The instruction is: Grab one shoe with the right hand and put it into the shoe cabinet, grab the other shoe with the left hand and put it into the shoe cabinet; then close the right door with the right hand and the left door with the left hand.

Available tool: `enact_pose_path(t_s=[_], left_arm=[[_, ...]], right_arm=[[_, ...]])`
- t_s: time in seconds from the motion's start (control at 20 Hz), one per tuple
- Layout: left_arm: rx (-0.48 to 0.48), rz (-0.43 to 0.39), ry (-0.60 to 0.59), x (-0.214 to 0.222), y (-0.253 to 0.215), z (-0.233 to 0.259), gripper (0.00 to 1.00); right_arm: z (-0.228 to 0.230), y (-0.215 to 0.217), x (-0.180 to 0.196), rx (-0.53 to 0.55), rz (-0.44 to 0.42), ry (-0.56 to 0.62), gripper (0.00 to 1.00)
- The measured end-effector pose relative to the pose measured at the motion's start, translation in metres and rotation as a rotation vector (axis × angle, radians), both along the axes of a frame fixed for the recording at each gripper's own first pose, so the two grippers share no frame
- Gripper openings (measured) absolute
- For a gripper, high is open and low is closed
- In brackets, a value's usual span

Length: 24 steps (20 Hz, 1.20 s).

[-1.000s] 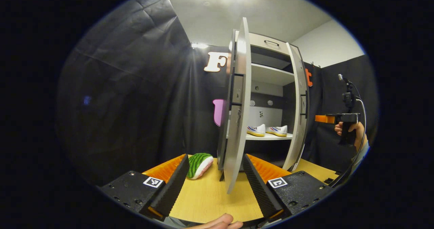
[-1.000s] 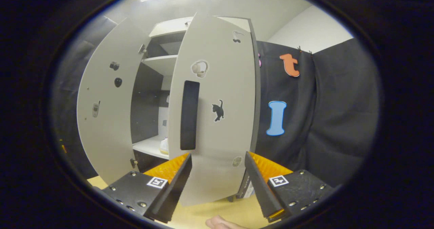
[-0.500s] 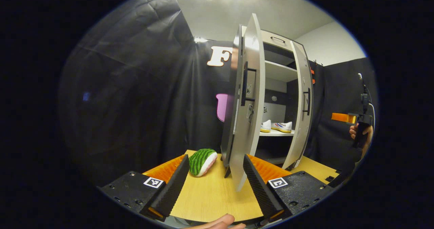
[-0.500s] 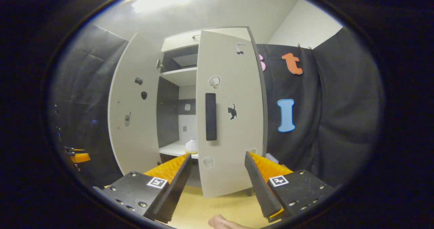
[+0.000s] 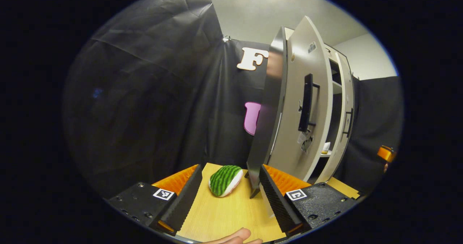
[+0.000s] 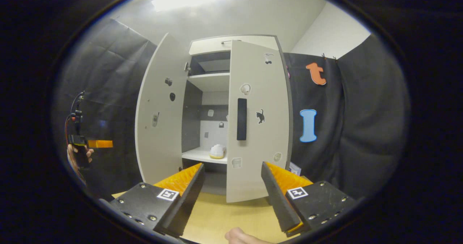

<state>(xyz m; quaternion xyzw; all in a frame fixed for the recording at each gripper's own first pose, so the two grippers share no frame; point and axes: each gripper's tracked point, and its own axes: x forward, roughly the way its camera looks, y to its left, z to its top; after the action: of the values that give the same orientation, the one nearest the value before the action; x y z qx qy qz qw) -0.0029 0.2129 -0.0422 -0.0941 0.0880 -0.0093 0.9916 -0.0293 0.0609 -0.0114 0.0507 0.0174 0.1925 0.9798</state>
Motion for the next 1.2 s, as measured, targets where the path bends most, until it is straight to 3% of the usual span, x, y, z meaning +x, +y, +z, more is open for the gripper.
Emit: enact_pose_path(t_s=[0.1,0.15,0.25,0.3,0.45,0.5,0.6,0.7,0.9,1.05,1.1,1.2], left_arm=[[0.013,-0.001,0.011,0.019,0.007,0.010,1.00],[0.016,0.000,0.005,0.028,0.010,0.017,0.93],[0.035,0.009,-0.018,0.039,0.015,0.033,0.96],[0.044,0.019,-0.037,0.048,0.017,0.041,0.93],[0.064,-0.013,-0.102,0.071,0.001,0.071,0.93],[0.072,-0.027,-0.115,0.077,-0.004,0.079,0.99],[0.107,-0.021,-0.140,0.087,-0.009,0.091,0.96],[0.137,-0.018,-0.127,0.091,-0.015,0.095,0.96],[0.181,-0.079,-0.114,0.094,-0.046,0.098,0.96],[0.225,-0.120,-0.087,0.099,-0.075,0.092,0.96],[0.221,-0.145,-0.064,0.100,-0.086,0.086,0.94],[0.233,-0.116,-0.059,0.099,-0.090,0.087,0.90]], right_arm=[[0.006,-0.001,-0.004,0.012,-0.016,-0.006,0.93],[0.007,0.000,-0.012,0.015,-0.017,-0.012,0.93],[0.009,0.004,-0.028,0.022,-0.012,-0.023,0.93],[0.008,0.006,-0.035,0.025,-0.007,-0.023,0.93],[0.008,0.005,-0.055,0.034,0.007,-0.035,0.93],[0.008,0.002,-0.057,0.035,0.004,-0.039,0.93],[0.007,-0.005,-0.062,0.040,0.000,-0.041,0.93],[0.008,-0.009,-0.065,0.073,0.015,-0.032,0.93],[0.011,-0.032,-0.062,0.098,-0.028,-0.036,0.93],[0.006,-0.031,-0.066,0.109,-0.013,-0.030,0.91],[0.005,-0.030,-0.067,0.104,-0.005,-0.030,0.95],[0.002,-0.032,-0.067,0.091,-0.004,-0.035,0.95]])
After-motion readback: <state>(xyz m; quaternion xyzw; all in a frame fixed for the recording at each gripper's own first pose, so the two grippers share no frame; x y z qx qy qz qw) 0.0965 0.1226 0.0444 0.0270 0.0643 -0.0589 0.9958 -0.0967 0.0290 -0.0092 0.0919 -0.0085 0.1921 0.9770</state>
